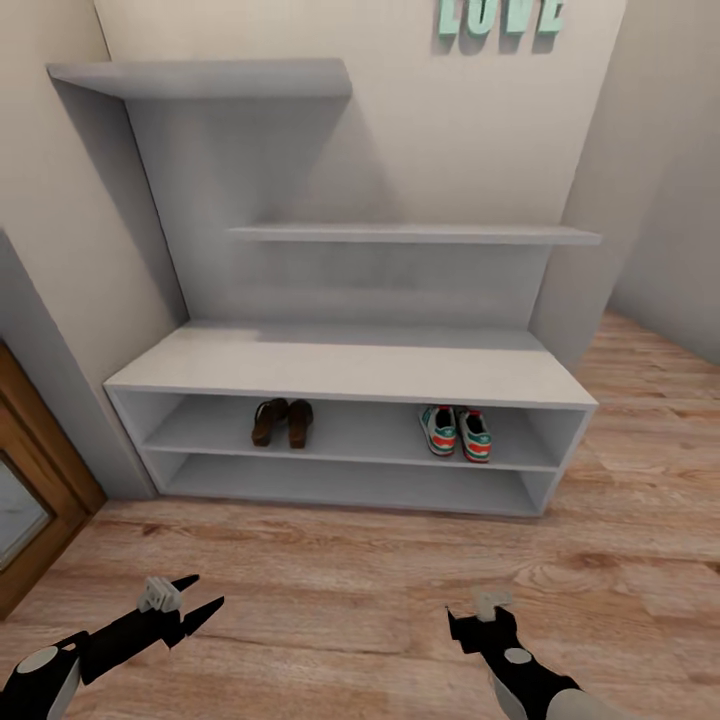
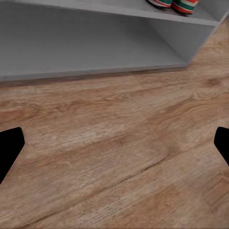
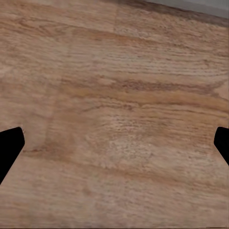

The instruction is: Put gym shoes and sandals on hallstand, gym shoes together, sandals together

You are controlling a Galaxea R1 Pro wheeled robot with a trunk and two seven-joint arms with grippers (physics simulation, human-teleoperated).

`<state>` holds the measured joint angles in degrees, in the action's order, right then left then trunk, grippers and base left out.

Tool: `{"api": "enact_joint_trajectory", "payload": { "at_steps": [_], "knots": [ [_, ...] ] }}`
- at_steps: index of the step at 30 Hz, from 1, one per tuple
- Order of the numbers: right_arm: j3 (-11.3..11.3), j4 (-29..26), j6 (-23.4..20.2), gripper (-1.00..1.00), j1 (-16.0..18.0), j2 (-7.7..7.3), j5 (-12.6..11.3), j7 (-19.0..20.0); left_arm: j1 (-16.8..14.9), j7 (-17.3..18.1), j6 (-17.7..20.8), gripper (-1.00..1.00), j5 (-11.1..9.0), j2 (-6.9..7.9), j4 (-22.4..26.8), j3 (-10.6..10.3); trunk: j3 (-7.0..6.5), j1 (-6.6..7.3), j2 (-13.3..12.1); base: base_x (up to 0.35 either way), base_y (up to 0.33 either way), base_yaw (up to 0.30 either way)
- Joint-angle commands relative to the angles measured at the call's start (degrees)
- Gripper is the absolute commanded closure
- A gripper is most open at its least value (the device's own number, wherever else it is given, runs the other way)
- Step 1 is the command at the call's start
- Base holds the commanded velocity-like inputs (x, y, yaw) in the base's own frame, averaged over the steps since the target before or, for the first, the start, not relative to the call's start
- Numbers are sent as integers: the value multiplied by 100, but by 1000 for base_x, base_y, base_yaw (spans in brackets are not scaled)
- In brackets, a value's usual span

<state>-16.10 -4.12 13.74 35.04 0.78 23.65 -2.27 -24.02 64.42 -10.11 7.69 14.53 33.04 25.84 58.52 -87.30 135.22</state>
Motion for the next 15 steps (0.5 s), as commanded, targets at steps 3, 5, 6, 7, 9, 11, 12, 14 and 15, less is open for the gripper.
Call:
{"api": "enact_joint_trajectory", "payload": {
  "at_steps": [3,5,6,7,9,11,12,14,15],
  "knots": [
    [-40,20,260,-100,-184,-179,61,245,-6,-60,-53,-100,63,-12,1,33,-50,68,-120,0,0,0],
    [-43,25,379,-100,-293,-306,55,424,-6,-92,-53,-100,64,-15,1,32,-86,112,-200,0,0,0],
    [-44,28,428,-100,-343,-368,52,514,-6,-104,-53,-100,65,-16,1,32,-104,134,-240,0,0,0],
    [-48,31,468,-100,-389,-427,49,601,-6,-113,-53,-100,65,-17,1,33,-122,156,-280,0,0,0],
    [-52,38,533,-100,-475,-534,39,773,-6,-129,-53,-100,65,-18,1,34,-158,199,-360,0,0,0],
    [-55,43,574,-100,-552,-630,19,937,-6,-140,-53,-100,65,-16,1,34,-193,243,-441,0,0,0],
    [-56,45,589,-100,-588,-676,3,1018,-6,-143,-53,-100,65,-13,1,34,-211,265,-481,0,0,0],
    [-57,46,601,-100,-623,-720,-15,1099,-6,-146,-53,-100,65,-11,1,34,-247,309,-561,0,0,0],
    [-57,47,610,-100,-659,-762,-40,1179,-6,-149,-53,-100,66,-8,-1,34,-265,331,-601,0,0,0]
  ]
}}
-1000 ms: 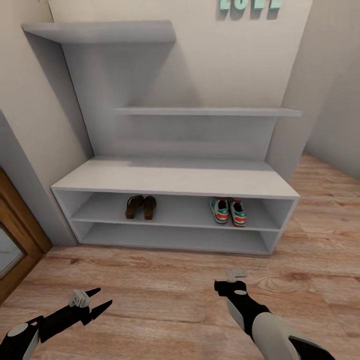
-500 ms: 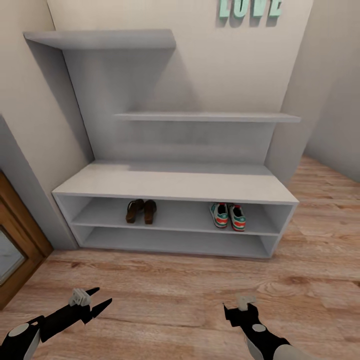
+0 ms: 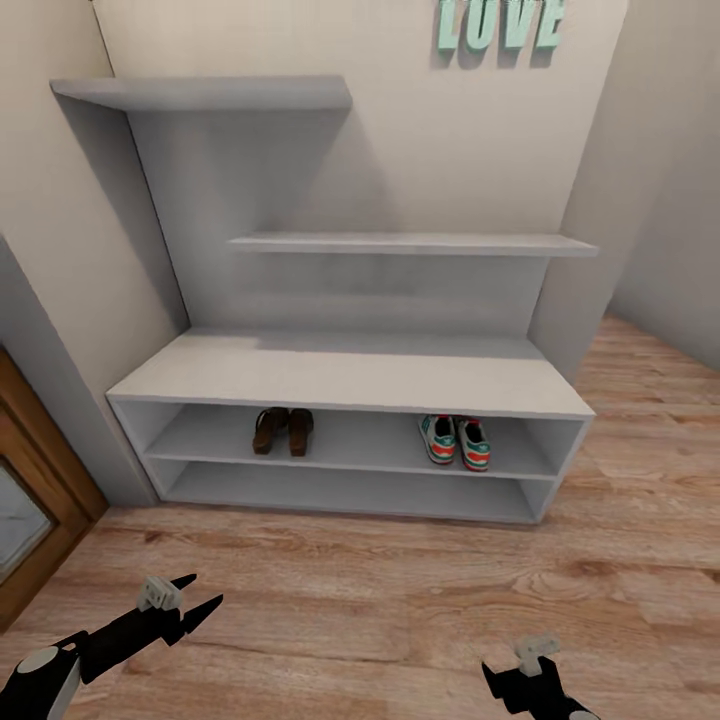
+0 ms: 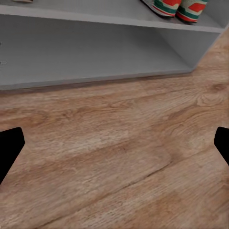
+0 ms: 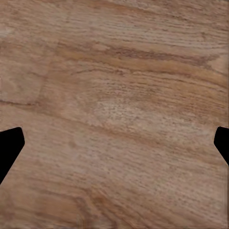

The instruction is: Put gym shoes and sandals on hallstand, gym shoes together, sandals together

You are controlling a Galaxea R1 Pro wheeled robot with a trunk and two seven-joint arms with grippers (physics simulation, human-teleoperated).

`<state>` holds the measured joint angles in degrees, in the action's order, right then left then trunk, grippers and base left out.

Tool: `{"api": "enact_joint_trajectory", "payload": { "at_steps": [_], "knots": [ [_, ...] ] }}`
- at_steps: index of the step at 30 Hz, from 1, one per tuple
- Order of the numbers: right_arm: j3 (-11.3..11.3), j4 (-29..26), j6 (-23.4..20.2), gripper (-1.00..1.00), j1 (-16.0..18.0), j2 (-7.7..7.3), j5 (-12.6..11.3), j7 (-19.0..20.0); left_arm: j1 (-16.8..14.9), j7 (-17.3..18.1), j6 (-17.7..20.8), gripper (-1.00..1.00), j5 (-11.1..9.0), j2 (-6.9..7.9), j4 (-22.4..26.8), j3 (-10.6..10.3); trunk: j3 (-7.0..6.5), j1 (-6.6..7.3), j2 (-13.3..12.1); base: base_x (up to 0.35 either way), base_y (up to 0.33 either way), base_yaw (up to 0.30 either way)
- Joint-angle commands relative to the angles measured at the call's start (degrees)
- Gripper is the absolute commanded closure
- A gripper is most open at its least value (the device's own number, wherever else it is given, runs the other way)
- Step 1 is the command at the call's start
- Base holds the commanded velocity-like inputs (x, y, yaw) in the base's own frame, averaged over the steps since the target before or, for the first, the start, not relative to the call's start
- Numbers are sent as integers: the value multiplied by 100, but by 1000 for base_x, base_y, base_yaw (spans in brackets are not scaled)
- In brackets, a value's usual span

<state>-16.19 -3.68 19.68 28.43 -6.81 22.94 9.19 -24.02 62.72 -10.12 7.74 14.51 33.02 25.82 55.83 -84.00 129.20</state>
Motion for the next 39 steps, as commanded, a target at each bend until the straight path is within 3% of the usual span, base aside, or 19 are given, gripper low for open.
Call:
{"api": "enact_joint_trajectory", "payload": {
  "at_steps": [1,6,15,17,27,28,39],
  "knots": [
    [-49,4,24,-100,-34,-42,3,113,-6,17,-52,-100,61,-3,-1,37,-14,24,-40,0,0,0],
    [-50,6,46,-100,-186,-215,-197,650,22,-76,-69,-100,70,14,-22,39,-103,133,-240,0,0,0],
    [-51,12,47,-100,-361,-366,-540,1382,235,-250,-99,-100,68,39,-51,87,-265,331,-601,0,0,0],
    [-51,11,46,-100,-445,-395,-767,1588,386,-306,-116,-100,71,48,-56,181,-301,375,-681,0,0,0],
    [-51,16,45,-100,-485,-373,-913,1665,808,-650,-148,-100,66,52,-59,463,-480,595,-1082,0,0,0],
    [-46,16,47,-100,-486,-355,-914,1660,880,-718,-148,-100,68,47,-62,611,-498,617,-1122,0,0,0],
    [-42,16,48,-100,-487,-340,-910,1532,925,-757,-148,-100,78,27,-71,831,-696,858,-1564,0,0,0]
  ]
}}
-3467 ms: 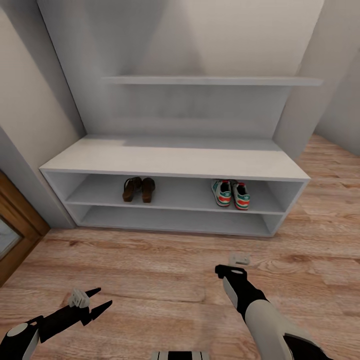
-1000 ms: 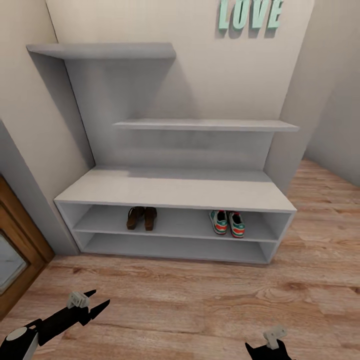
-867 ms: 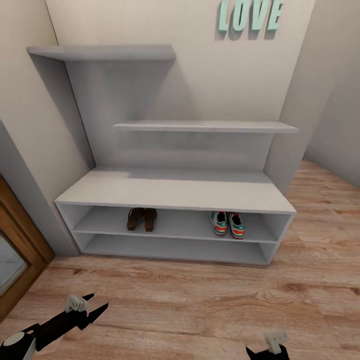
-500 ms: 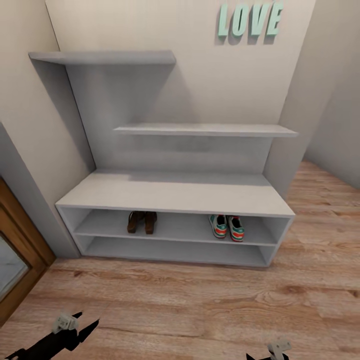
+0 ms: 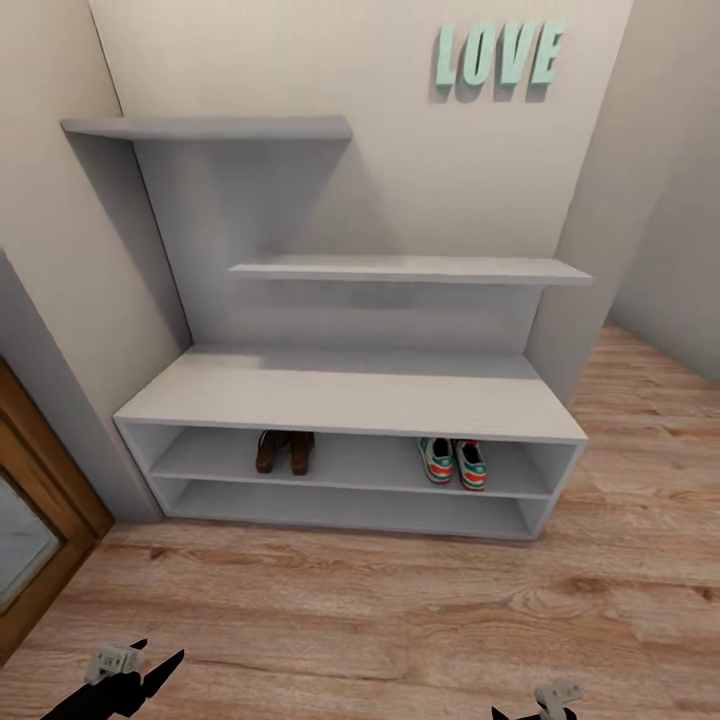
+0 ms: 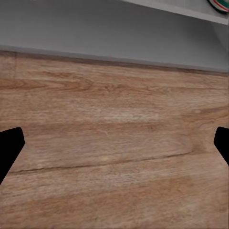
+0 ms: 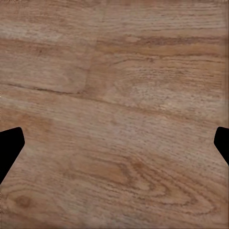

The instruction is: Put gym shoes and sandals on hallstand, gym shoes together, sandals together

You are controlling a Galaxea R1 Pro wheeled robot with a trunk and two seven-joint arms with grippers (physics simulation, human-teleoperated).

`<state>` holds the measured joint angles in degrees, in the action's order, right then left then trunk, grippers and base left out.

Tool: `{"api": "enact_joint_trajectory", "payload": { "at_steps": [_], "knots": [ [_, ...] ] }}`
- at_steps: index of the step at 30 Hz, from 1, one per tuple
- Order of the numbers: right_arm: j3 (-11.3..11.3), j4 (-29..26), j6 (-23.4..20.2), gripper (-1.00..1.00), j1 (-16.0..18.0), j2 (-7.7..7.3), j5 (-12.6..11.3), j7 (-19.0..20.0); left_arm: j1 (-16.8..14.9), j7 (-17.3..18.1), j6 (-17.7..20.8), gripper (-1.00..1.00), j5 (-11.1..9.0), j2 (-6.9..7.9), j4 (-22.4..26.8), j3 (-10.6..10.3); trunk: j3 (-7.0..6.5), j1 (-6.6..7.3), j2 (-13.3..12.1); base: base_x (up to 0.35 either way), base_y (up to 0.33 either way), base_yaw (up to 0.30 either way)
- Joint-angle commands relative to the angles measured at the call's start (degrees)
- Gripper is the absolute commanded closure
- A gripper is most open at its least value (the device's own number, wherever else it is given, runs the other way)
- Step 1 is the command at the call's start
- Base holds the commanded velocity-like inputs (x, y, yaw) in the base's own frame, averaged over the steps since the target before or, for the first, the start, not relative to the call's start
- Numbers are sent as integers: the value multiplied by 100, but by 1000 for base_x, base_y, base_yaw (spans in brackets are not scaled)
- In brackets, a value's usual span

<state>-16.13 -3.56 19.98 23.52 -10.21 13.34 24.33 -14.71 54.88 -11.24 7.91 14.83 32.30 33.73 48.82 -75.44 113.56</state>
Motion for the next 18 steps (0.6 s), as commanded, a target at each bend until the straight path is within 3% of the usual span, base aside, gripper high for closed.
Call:
{"api": "enact_joint_trajectory", "payload": {
  "at_steps": [1,18],
  "knots": [
    [-49,4,17,-100,3,1,49,16,-6,27,-36,-100,61,-5,-4,43,-14,23,-39,0,0,0],
    [-48,112,18,-100,2,119,79,10,-5,18,-36,-100,70,-21,-116,55,-319,397,-721,0,0,0]
  ]
}}
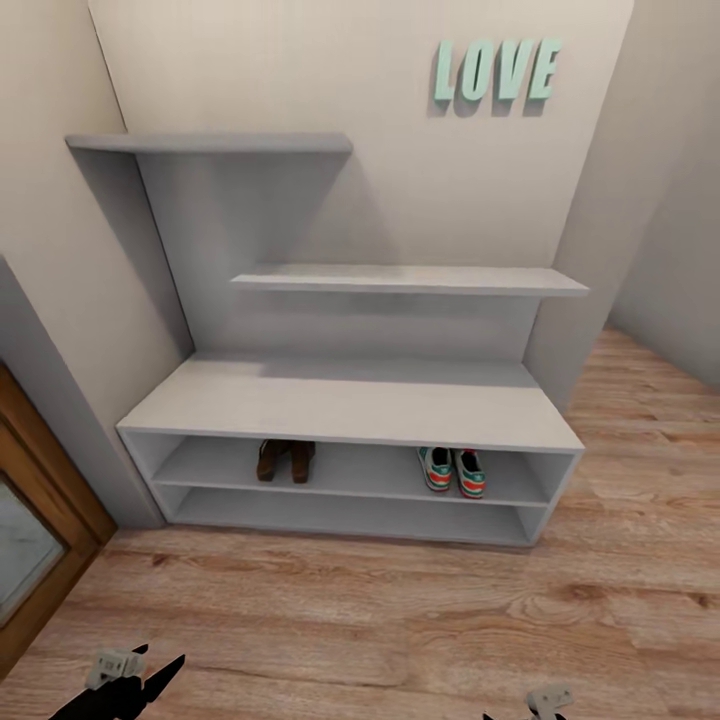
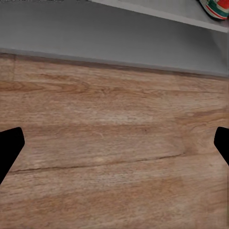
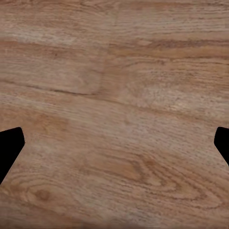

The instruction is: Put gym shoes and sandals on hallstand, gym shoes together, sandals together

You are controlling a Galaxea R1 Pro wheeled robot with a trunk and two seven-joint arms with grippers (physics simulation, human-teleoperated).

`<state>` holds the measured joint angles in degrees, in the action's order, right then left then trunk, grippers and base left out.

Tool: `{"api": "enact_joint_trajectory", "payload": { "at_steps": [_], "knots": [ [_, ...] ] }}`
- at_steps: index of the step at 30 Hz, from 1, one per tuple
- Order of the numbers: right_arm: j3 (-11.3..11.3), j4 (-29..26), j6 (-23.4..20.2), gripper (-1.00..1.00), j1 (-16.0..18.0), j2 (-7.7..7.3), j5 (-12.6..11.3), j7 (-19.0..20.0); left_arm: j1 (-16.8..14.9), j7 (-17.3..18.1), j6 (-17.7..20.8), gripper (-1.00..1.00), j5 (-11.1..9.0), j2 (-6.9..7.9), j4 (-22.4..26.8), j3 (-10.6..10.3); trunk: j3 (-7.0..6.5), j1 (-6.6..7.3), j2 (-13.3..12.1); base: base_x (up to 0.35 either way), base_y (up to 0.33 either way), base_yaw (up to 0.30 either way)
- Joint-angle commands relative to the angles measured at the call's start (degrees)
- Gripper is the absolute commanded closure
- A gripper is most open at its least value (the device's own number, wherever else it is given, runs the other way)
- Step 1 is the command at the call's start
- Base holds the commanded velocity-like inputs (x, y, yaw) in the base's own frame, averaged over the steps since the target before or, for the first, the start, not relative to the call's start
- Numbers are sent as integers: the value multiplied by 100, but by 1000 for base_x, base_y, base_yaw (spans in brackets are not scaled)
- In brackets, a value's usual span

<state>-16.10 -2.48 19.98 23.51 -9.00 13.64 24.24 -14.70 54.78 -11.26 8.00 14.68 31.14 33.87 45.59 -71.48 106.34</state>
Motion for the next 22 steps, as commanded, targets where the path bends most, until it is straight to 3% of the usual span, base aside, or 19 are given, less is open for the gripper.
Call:
{"api": "enact_joint_trajectory", "payload": {
  "at_steps": [1,14,22],
  "knots": [
    [-51,24,15,-100,2,14,49,17,-7,22,-34,-100,61,-8,0,41,-14,23,-39,0,0,0],
    [-51,97,6,-100,-37,383,51,11,-7,-25,-34,-100,55,-7,2,43,-247,309,-561,0,0,0],
    [-51,99,6,-100,-39,420,51,11,-7,-28,-34,-100,36,-16,6,49,-355,441,-801,0,0,0]
  ]
}}
